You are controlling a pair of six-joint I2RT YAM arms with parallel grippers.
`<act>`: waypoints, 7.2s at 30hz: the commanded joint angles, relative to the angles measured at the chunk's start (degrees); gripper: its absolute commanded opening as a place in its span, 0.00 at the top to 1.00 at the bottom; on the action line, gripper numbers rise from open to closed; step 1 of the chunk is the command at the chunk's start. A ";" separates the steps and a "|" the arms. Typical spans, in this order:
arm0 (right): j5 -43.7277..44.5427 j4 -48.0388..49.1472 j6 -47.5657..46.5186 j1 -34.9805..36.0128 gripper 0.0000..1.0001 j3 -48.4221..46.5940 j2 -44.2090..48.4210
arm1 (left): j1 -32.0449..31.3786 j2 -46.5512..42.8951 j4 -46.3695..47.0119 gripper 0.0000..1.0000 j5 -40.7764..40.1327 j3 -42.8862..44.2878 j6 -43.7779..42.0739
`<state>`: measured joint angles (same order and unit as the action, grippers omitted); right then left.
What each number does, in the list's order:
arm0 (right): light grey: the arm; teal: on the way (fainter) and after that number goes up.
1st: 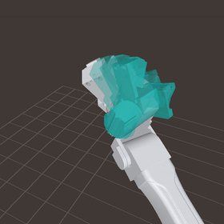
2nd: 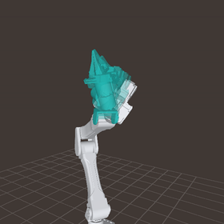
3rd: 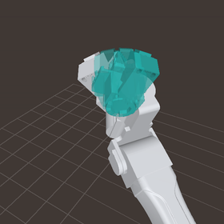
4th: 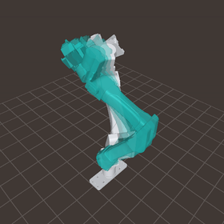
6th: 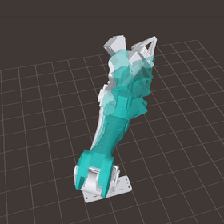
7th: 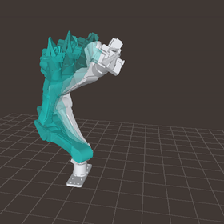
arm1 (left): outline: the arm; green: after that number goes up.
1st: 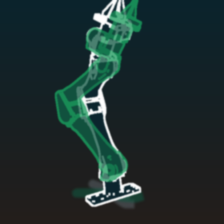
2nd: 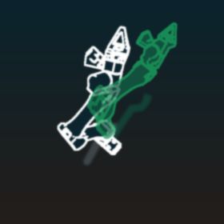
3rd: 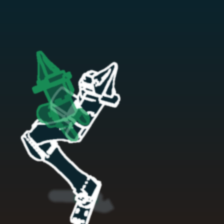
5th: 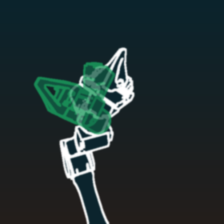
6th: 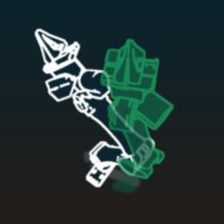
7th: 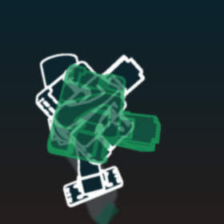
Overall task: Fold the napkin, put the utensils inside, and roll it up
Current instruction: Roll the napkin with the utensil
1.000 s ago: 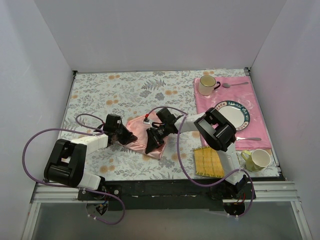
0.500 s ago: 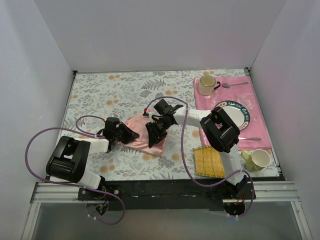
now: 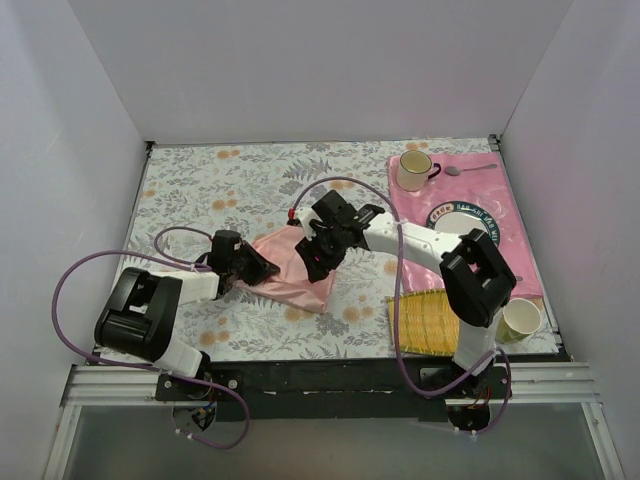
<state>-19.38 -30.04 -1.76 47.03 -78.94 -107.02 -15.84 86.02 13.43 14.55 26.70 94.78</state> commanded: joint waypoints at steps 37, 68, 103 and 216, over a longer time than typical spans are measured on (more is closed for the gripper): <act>21.32 17.12 -4.31 16.61 0.66 8.97 -8.64 | 1.95 6.27 -21.95 1.00 2.59 7.74 -6.97; -24.82 21.25 21.71 5.10 0.99 5.90 -19.01 | 9.16 -22.11 -74.16 0.37 -8.40 27.89 5.32; -32.39 29.51 32.96 1.67 0.99 5.19 -21.04 | -4.38 -2.17 -52.63 0.55 -13.84 15.50 19.82; -35.62 26.84 26.87 0.27 0.99 8.18 -21.91 | 5.55 -20.52 -62.66 0.36 -3.93 26.94 0.48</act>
<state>-52.40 0.47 19.20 48.53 -73.69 -124.42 -9.89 70.89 -51.64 3.16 62.48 92.33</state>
